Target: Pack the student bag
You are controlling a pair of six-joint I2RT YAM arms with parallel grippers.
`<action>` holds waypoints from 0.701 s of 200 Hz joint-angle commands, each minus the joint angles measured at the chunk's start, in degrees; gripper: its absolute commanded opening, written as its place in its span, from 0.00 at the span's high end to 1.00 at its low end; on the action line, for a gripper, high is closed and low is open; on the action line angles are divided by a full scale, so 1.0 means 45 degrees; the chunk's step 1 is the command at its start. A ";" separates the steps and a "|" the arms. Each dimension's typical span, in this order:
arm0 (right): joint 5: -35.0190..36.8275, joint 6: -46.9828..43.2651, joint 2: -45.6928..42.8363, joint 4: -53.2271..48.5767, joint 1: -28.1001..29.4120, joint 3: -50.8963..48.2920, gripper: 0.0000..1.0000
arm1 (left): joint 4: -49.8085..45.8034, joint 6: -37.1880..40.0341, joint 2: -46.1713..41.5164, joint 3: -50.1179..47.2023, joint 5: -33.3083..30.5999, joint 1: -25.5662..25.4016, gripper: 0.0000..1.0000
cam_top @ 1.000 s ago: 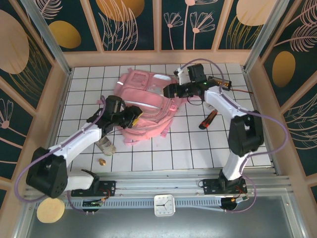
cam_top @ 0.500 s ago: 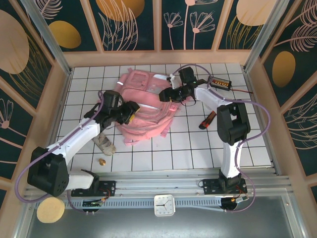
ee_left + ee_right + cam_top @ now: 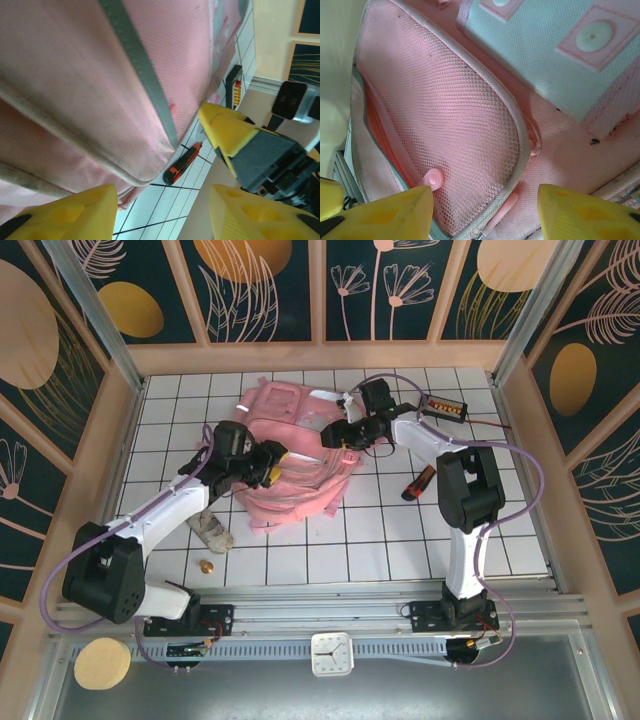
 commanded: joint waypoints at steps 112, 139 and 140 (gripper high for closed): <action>-0.0306 0.0064 -0.0349 0.0592 0.0045 -0.0906 0.43 | 0.1292 -0.0750 0.2031 -0.0342 -0.0788 -0.0163 0.48; -0.0325 0.0137 -0.0512 0.0837 0.0062 -0.1333 0.43 | 0.1110 -0.0610 0.2585 0.0315 -0.0962 -0.0163 0.49; -0.0335 0.0137 -0.0522 0.0848 0.0061 -0.1347 0.43 | 0.1109 -0.0619 0.2598 0.0318 -0.0968 -0.0163 0.49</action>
